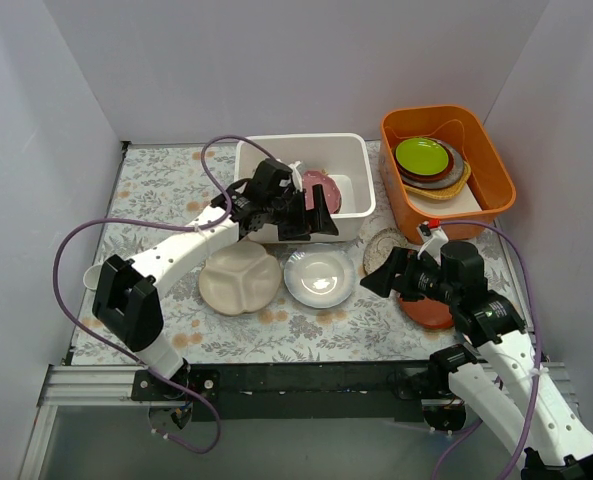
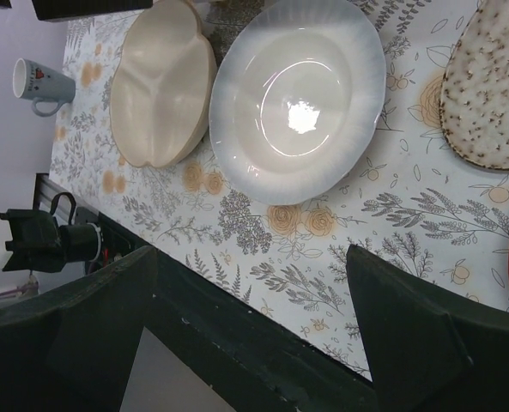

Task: Place the plates into the plastic bin on the countertop
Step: Pick up the plate at the center of the board.

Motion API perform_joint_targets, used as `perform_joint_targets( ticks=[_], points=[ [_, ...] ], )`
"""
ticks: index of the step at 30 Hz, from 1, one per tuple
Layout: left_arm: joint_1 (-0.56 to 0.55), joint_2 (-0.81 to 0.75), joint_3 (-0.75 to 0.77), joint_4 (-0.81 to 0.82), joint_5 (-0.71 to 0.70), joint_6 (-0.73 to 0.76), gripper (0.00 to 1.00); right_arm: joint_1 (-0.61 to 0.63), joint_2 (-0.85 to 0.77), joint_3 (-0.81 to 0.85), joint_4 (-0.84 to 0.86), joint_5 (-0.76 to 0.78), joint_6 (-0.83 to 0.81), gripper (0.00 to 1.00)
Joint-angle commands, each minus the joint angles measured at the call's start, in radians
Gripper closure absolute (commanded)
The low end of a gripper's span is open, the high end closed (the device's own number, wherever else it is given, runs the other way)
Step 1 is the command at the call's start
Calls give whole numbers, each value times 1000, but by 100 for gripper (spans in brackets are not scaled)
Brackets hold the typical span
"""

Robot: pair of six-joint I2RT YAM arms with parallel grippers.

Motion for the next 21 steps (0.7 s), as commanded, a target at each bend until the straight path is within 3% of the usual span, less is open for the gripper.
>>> perform_joint_targets(
  ticks=[1,9,21],
  points=[
    [-72,-28,-5,39,-7,-11,17,3,-9,61,-8,2,-12,2],
    [-136,12,-2,68,-42,-43,17,3,-12,27,-24,2,-16,2],
    [-136,-80,29,-83,-165,-5,20,1,53,-202,245,-61,36,2]
  ],
)
